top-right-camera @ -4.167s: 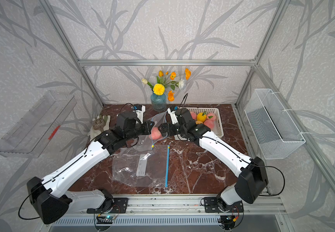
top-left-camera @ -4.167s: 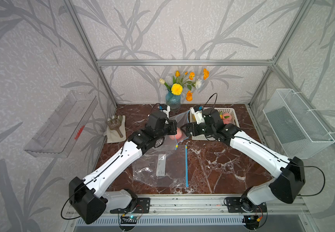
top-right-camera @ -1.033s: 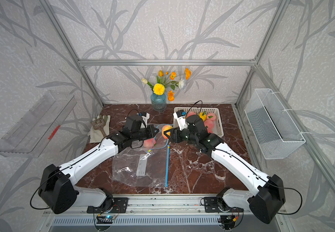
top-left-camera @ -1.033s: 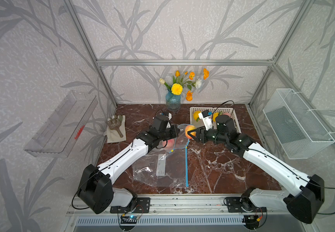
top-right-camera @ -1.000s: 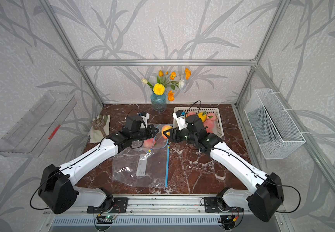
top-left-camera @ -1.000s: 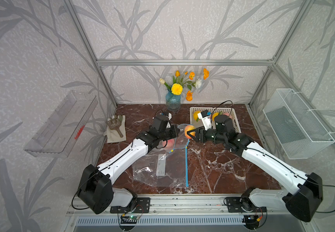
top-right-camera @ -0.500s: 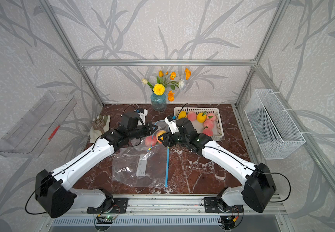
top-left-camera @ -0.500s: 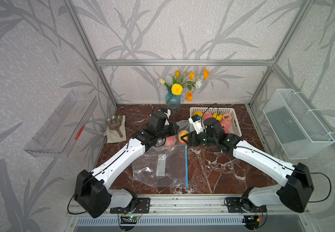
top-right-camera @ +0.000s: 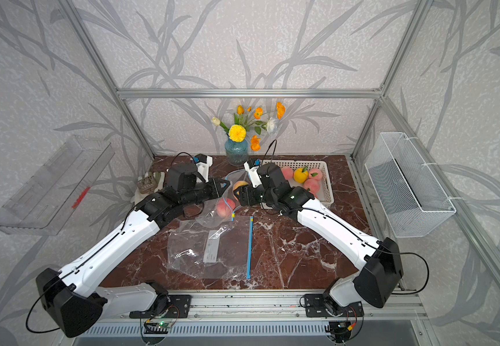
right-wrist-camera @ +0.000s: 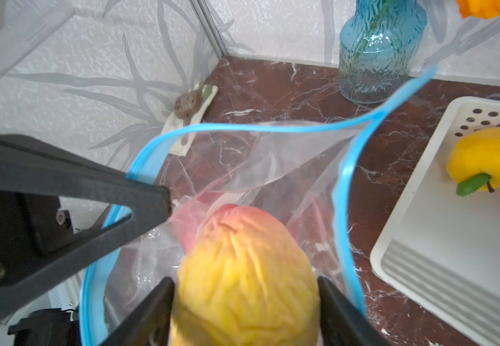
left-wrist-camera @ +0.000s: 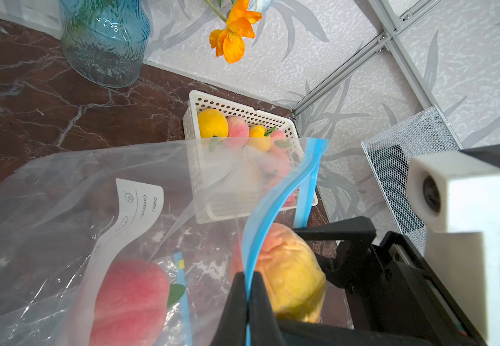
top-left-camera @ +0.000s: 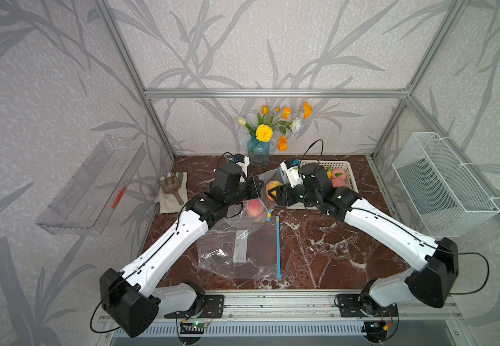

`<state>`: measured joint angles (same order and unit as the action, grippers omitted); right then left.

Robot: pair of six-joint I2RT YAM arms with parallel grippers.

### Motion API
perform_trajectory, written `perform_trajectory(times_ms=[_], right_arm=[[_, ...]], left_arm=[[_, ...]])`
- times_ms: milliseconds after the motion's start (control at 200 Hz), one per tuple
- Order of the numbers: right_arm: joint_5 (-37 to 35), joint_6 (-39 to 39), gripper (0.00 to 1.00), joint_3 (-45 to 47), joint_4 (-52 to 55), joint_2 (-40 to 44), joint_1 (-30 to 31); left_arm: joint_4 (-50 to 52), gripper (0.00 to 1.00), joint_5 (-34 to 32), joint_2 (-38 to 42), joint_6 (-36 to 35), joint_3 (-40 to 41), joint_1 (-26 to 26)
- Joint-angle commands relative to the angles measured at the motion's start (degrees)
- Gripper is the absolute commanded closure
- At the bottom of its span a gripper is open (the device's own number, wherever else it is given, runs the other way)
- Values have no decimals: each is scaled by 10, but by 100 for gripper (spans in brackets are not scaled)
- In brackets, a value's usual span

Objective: Place the peach in a zip-top bag and seal the zipper
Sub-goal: Place the peach in the zipper food storage bag.

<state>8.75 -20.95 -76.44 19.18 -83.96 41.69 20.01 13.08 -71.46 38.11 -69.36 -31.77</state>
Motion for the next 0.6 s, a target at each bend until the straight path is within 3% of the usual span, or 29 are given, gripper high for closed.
perform_trajectory(times_ms=[0,130,300,405,595], right_arm=[[12,9,17,-26,11,-14,4],[34,16,8,-25,-11,-5,4],[35,32,7,-12,-32,31,4],[-1,47,4,6,-35,59,2],[-84,31,1,10,6,64,-27]], left_arm=[[15,100,-11,13,-9,-20,1],[27,100,-41,14,-16,-22,2],[46,100,-91,10,-28,-38,4],[64,100,-118,9,-39,-56,6],[200,100,-212,-7,-78,-147,27]])
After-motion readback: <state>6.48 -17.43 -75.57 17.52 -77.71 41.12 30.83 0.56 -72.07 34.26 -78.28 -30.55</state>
